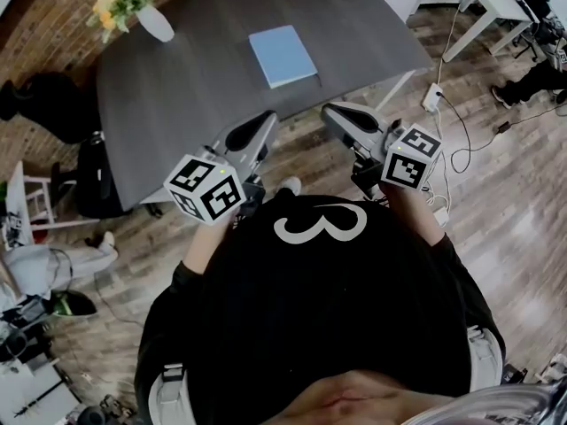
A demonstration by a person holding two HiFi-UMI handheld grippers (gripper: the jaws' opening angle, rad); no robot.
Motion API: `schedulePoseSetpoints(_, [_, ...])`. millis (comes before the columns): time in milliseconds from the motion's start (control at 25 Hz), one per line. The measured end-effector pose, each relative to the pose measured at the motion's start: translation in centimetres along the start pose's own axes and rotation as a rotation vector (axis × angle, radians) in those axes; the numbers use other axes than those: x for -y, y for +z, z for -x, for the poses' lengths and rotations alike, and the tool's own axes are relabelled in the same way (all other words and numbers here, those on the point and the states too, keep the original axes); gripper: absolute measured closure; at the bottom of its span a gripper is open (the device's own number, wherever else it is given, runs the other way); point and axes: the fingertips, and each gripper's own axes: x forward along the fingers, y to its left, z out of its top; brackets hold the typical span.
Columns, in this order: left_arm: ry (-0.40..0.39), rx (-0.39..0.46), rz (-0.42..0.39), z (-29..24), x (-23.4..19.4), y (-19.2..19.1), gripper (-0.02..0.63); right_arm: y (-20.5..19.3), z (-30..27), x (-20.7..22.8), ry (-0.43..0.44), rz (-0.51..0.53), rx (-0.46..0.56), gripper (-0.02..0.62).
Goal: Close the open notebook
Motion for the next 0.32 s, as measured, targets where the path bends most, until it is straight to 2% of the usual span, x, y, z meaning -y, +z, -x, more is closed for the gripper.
schedulePoseSetpoints(320, [-0.012, 0.01, -0.027, 0.3, 1.3, 0.1, 0.594, 0.5, 0.7, -0.9, 0.004, 0.02, 0.011, 0.595])
